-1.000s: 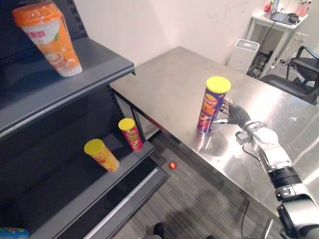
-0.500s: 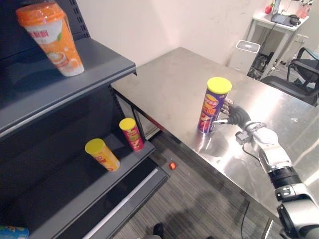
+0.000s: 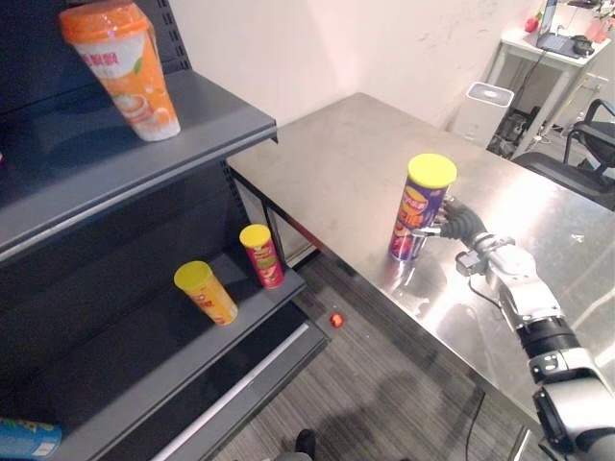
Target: Put the gum and the chips on the shelf.
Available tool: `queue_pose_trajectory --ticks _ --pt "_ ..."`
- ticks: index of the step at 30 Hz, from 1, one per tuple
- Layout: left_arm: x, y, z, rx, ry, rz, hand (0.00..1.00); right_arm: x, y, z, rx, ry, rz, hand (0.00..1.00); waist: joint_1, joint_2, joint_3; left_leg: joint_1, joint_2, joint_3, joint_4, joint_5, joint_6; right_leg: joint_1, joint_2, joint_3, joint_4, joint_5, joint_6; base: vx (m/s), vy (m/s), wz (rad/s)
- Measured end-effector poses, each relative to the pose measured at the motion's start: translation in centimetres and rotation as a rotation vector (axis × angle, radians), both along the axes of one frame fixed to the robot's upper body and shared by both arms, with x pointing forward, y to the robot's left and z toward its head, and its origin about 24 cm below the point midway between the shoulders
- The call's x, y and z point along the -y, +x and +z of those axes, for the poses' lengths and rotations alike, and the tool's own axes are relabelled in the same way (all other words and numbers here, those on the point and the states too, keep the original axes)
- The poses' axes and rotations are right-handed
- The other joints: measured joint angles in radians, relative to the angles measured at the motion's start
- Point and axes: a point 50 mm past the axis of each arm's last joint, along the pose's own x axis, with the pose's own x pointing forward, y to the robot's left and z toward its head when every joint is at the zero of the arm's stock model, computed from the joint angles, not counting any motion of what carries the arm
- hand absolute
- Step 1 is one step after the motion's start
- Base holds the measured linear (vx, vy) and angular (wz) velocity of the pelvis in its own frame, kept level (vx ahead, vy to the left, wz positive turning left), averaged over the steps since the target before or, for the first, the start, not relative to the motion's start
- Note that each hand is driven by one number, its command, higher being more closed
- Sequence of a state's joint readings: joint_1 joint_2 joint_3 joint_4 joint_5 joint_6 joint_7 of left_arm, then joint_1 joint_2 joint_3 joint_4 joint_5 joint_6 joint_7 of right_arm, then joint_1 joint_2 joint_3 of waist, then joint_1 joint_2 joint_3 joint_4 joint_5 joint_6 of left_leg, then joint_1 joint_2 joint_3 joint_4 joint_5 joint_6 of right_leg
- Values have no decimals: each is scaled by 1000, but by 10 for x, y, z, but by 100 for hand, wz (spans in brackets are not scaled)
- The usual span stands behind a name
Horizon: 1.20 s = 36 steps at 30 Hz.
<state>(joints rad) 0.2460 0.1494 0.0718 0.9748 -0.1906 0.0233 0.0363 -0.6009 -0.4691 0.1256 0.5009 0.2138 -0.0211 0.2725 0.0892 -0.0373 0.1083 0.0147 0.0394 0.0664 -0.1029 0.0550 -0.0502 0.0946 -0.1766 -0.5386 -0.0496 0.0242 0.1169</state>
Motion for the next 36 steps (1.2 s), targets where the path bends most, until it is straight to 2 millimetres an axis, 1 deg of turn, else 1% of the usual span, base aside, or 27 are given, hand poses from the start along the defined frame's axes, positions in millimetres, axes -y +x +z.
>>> queue_pose_trajectory --ticks 4,23,26,29,33,36 --pt "0 -1 0 -3 0 1 0 -1 3 1 -4 5 -7 100 0 0 0 -1 -1 -2 0 1 1 0 0 -1 0 0 0 0 0 0" --pt "-1 3 1 15 5 0 0 -3 4 8 39 9 -21 100 -1 -3 18 -2 9 11 0 -1 -3 -5 2 10 -2 0 0 2 0 -1" --pt "-1 2 1 13 9 5 0 -10 1 20 86 10 13 100 -3 -2 19 6 11 33 0 -6 -8 -8 4 28 -2 0 0 19 3 -16" --pt "-2 2 2 14 13 13 0 -19 -7 39 169 34 80 100 -14 -2 19 6 11 44 0 -9 -7 -17 5 42 -2 0 0 27 4 -15" --pt "-3 1 1 8 26 19 0 -25 -15 47 200 70 138 100 -31 -3 19 7 11 60 2 -10 -7 -21 5 51 -2 1 0 22 6 -7" --pt "-3 1 2 6 32 23 0 -26 -23 49 205 103 174 100 -36 -4 18 9 17 64 1 -10 -8 -21 7 55 -2 1 0 8 -12 -4"
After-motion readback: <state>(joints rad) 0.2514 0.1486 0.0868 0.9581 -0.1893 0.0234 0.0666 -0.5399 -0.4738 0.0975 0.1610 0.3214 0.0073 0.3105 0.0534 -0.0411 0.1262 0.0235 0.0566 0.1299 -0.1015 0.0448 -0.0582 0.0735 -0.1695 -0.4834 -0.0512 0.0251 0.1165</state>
